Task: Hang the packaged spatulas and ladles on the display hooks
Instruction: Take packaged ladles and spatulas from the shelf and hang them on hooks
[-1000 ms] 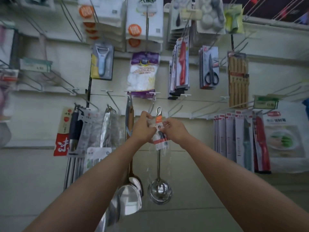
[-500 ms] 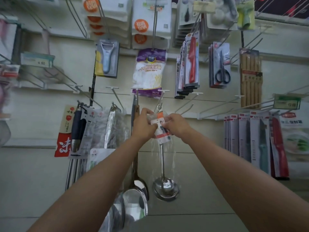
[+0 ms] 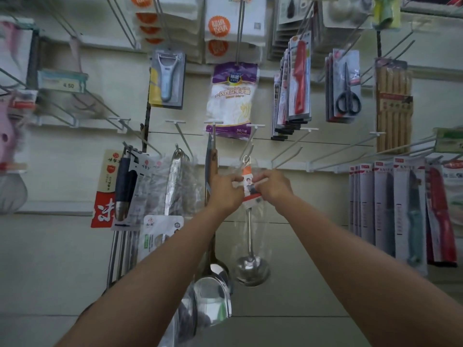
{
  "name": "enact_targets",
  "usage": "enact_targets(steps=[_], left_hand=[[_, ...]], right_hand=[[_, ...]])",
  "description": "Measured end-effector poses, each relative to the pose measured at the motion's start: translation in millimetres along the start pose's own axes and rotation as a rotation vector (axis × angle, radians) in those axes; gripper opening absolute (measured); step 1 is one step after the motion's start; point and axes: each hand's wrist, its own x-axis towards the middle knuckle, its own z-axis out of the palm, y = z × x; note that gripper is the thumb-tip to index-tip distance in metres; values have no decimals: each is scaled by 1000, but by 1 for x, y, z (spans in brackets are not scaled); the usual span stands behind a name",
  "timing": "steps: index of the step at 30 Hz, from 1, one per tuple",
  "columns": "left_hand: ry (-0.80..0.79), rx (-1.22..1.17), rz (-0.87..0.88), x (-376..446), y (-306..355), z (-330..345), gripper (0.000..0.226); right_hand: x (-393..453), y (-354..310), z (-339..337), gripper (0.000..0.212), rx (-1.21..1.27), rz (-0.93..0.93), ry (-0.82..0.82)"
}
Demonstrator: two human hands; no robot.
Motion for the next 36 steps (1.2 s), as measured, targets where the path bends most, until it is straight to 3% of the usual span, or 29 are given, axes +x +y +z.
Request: enact_targets(steps=[6, 20, 25, 30, 36], left_hand=[[10, -1, -15, -12, -22, 4, 27], [-287, -109, -257, -81, -47, 63, 21], [-257, -217, -303, -100, -60, 87, 18], [-353, -294, -379, -126, -79, 110, 10], [-383, -215, -427, -150, -107, 133, 17]], right_hand=[[-12, 12, -2, 32, -47, 13, -50], [-57, 84, -6, 19, -31, 141, -318], [-74, 116, -5, 21, -24, 183, -340], [-89, 158, -3, 21, -61, 228, -389], [-100, 199, 9, 20, -68, 293, -440]])
